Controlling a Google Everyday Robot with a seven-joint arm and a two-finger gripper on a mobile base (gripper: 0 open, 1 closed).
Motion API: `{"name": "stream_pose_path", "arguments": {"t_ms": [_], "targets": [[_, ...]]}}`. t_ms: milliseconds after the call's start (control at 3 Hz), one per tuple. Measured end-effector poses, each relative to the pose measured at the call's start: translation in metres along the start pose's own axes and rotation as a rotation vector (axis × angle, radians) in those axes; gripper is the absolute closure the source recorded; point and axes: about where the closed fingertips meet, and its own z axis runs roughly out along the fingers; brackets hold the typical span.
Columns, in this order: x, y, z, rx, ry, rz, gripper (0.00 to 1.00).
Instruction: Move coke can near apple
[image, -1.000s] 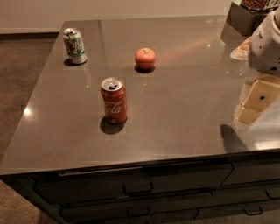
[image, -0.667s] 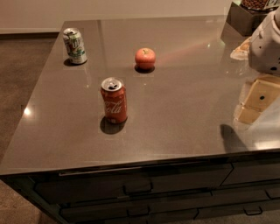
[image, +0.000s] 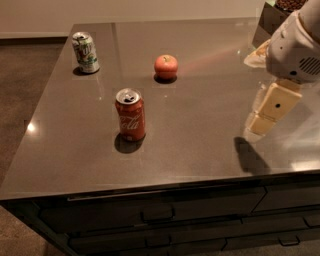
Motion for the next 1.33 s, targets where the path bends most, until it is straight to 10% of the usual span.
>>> {"name": "stream_pose_path", "arguments": {"t_ms": [1333], "targets": [[-0.142, 0.009, 0.071, -0.144, -0.307, -0.161, 0.0]]}}
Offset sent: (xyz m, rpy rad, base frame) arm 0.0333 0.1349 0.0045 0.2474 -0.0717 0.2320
